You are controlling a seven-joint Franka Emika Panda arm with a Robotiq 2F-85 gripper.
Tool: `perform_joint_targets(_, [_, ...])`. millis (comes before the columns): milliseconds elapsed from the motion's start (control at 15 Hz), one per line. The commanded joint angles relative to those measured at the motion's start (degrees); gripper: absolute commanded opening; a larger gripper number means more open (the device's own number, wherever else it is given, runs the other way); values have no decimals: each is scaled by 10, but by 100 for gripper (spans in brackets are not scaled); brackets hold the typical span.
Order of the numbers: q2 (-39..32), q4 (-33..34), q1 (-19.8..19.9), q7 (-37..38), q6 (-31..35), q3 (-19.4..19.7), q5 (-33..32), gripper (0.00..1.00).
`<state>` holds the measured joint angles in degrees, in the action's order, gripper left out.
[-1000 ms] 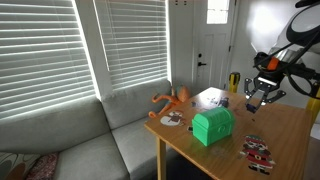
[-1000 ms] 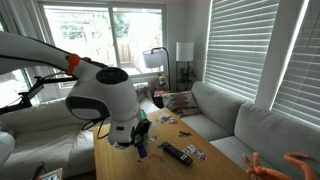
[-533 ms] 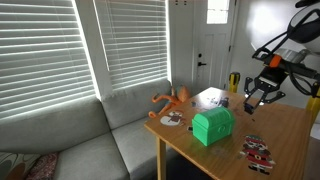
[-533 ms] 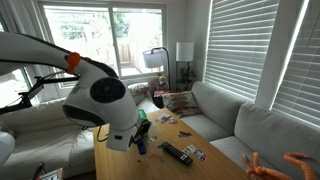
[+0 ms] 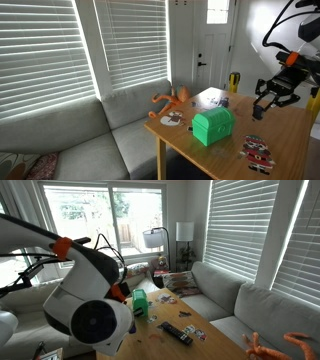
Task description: Place the blue toy car upside down
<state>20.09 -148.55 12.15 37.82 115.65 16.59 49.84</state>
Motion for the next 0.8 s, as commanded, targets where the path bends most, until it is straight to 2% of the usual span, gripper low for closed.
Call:
perform_joint_targets(0, [-15,-2,37,-28,-76,15,30,11])
perform_joint_targets(267, [-50,-4,63,-51,-146,27,35,11])
perform_joint_targets(733, [-108,-1,87,-149,-191,42,55,11])
